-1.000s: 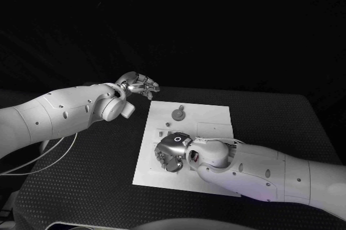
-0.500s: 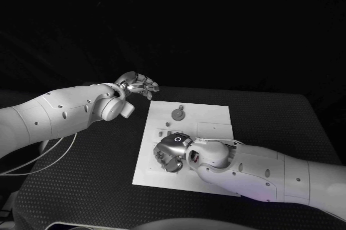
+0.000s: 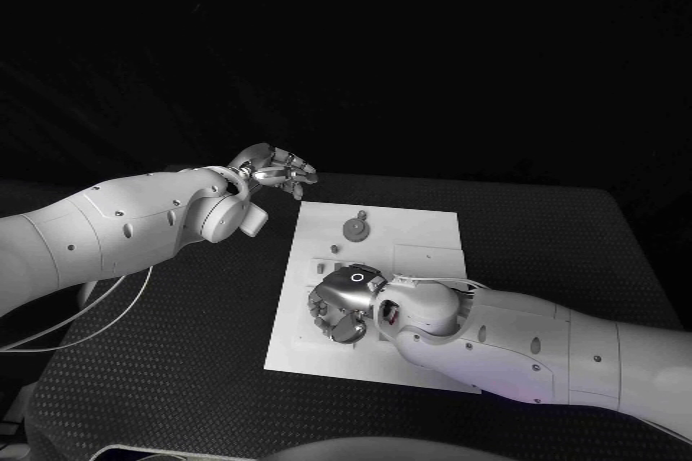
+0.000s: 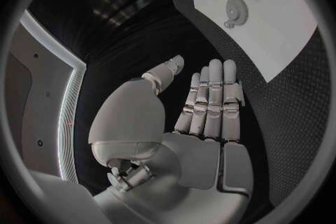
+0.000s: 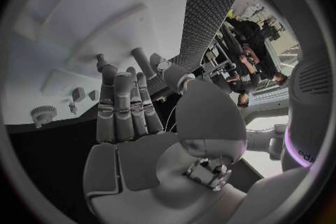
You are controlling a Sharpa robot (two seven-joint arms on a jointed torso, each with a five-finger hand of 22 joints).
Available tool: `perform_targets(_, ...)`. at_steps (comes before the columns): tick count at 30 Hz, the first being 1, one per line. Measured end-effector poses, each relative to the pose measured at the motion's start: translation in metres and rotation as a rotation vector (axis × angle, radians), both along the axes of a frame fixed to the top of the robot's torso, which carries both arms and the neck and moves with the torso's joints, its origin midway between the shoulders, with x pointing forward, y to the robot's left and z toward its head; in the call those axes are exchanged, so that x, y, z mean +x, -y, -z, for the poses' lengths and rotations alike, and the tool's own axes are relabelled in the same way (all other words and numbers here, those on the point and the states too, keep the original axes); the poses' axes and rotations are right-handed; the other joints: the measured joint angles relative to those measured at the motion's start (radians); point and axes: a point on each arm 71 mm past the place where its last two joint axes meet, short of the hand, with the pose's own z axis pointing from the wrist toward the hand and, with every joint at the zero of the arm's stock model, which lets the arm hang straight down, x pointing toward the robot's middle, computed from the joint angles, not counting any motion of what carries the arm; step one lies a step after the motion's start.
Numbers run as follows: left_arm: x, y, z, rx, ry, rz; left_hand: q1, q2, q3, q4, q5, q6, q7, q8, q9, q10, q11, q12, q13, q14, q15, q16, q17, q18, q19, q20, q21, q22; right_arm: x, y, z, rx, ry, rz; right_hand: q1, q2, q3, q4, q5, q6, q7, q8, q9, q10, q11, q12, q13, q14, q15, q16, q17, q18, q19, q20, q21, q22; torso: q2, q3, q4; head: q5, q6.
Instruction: Assemble the parts on the task board
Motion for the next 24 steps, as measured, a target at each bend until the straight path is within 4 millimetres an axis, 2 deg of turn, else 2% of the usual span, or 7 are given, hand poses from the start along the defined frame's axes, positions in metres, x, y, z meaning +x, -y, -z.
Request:
perform_targets(2,0.0,0.0,0.0,0.0,0.0,0.0,0.0,0.0,0.0,0.0,0.0,0.0,0.0,0.0,0.0,0.0,0.0,0.0,0.0,0.0,0.0,0.0,0.0,0.0,0.0,0.0,0.0,0.0,-0.0001,-0.0001,-0.0002,0.004,-0.001,0.0,0.0,0.0,0.0,0.0,0.0,0.005,-0.005,0.0,0.002,0.001,-0.001,0.001,0.0,-0.004,-0.004,0.005,0.0,0.0,-0.002,0.002,0.004,0.0,0.0,0.0,0.0,0.0,-0.001)
perform_targets(4,0.0001,-0.0001,0.0,0.0,0.0,0.0,0.0,0.0,0.0,0.0,0.0,0.0,0.0,0.0,0.0,0.0,0.0,0.0,0.0,0.0,0.0,0.0,0.0,0.0,0.0,0.0,0.0,0.0,-0.0004,-0.0004,-0.0006,0.009,-0.002,0.0,-0.005,0.005,-0.001,0.001,0.0,0.019,-0.014,0.01,0.006,0.012,-0.011,0.009,0.002,-0.005,-0.005,0.005,0.0,0.0,-0.003,0.003,0.008,0.0,0.0,0.0,0.0,0.0,-0.001)
perform_targets(6,0.0001,0.0,0.0,0.0,0.0,0.0,0.0,0.0,0.0,0.0,0.0,0.0,0.0,0.0,0.0,0.0,0.0,0.0,0.0,0.0,0.0,0.0,0.001,0.0,0.0,0.0,0.0,0.0,-0.0006,-0.0005,-0.0008,0.012,-0.003,-0.001,-0.014,0.024,0.002,0.007,0.0,0.046,-0.022,0.025,0.013,0.035,-0.016,0.021,0.007,-0.005,-0.005,0.012,0.0,0.0,-0.003,0.003,0.012,0.0,0.0,0.0001,0.0001,0.0,-0.001)
perform_targets(9,0.0001,0.0001,0.0,0.0,0.0,0.0,0.0,0.0,-0.001,0.001,0.0,0.0,0.0,0.0,0.0,0.0,0.0,0.0,0.0,0.0,0.0,0.0,0.001,0.0,0.0,0.0,0.0,0.0,-0.0006,-0.0003,-0.0009,0.015,-0.004,-0.002,-0.015,0.054,0.004,0.009,0.0,0.072,-0.035,0.04,0.02,0.057,-0.028,0.032,0.015,-0.002,-0.017,0.012,0.0,0.001,-0.003,0.003,0.015,0.0,0.0,0.0001,0.0002,-0.001,-0.001)
perform_targets(12,0.0001,0.0,0.0,0.0,-0.001,0.0,0.0,0.0,-0.003,0.003,0.0,0.0,0.0,0.0,0.0,0.0,0.0,0.0,0.0,0.0,0.0,0.0,0.001,0.0,0.0,0.0,0.0,0.0,-0.0006,-0.0001,-0.001,0.016,-0.005,-0.003,-0.013,0.07,0.004,0.009,0.0,0.087,-0.043,0.046,0.021,0.076,-0.032,0.04,0.021,0.0,-0.022,0.012,0.0,0.001,-0.003,0.003,0.019,0.0,0.0,0.0003,0.0001,-0.001,0.0)
perform_targets(15,0.0002,-0.0002,0.0,0.0,-0.001,0.0,0.0,0.0,-0.003,0.003,0.0,0.0,0.0,0.0,0.0,0.0,0.0,0.0,0.0,0.0,0.0,0.0,0.001,0.0,0.0,0.0,0.0,0.0,-0.0004,0.0003,-0.0009,0.016,-0.005,-0.004,-0.016,0.075,0.007,0.004,0.0,0.094,-0.05,0.051,0.026,0.081,-0.037,0.045,0.026,0.002,-0.024,0.012,-0.002,0.008,-0.003,0.003,0.019,0.001,0.001,0.0004,0.0001,-0.001,-0.001)
perform_targets(24,0.0002,-0.0008,-0.0001,0.0,-0.001,-0.001,0.0,0.0,-0.003,0.003,0.0,0.0,0.0,0.0,-0.001,0.0,0.0,0.0,0.0,0.0,0.0,-0.004,0.002,0.0,0.0,0.0,-0.004,0.001,0.0022,0.0041,-0.0005,0.011,-0.001,0.003,-0.012,0.081,0.007,0.004,0.0,0.101,-0.05,0.054,0.032,0.085,-0.041,0.047,0.03,-0.002,-0.027,0.012,-0.002,0.009,-0.003,0.003,0.019,0.001,0.0,0.0005,-0.0004,-0.001,-0.002)
